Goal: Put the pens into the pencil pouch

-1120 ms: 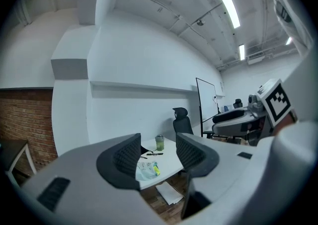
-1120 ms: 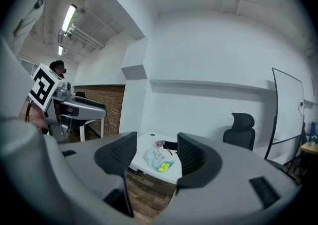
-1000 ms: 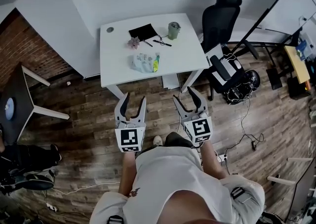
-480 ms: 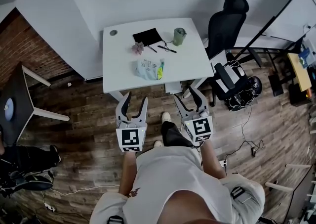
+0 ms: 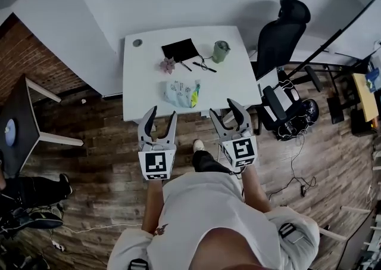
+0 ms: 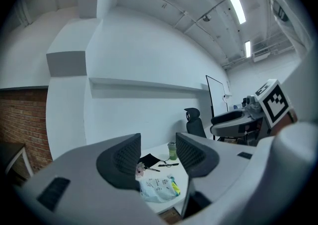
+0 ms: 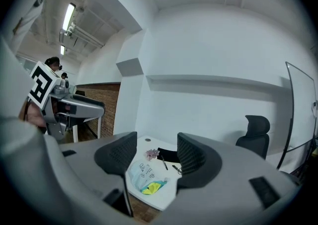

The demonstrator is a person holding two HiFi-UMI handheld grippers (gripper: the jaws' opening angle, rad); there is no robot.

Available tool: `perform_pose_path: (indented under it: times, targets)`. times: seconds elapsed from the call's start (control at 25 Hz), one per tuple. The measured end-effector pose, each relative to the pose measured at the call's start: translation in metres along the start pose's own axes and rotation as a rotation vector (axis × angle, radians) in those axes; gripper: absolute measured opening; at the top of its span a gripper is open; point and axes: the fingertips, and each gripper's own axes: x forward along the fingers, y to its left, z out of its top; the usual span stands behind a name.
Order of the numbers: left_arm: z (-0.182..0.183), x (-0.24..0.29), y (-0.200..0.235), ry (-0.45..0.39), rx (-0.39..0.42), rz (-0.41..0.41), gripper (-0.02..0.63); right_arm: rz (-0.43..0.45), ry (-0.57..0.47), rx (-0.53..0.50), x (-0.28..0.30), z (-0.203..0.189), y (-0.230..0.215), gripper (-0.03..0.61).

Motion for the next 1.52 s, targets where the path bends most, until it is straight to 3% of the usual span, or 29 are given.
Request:
perform_pose_path:
  times: [0.68,1.04,1.52]
  targets:
    - [-0.001,0.126,0.023,0.033,0.01,0.043,0.218,0.06,-0.008,0.018,0.104,-0.002,-0.084,0.256]
    - [-0.016,0.188,0.026,0.077,0.018,0.056,0.218,0.09,0.022,0.036,0.155,-0.024,-0.127,0.256]
    - [-0.045,0.235,0.022,0.159,0.007,0.046,0.216,0.148,0.084,0.059,0.195,-0.053,-0.145,0.256]
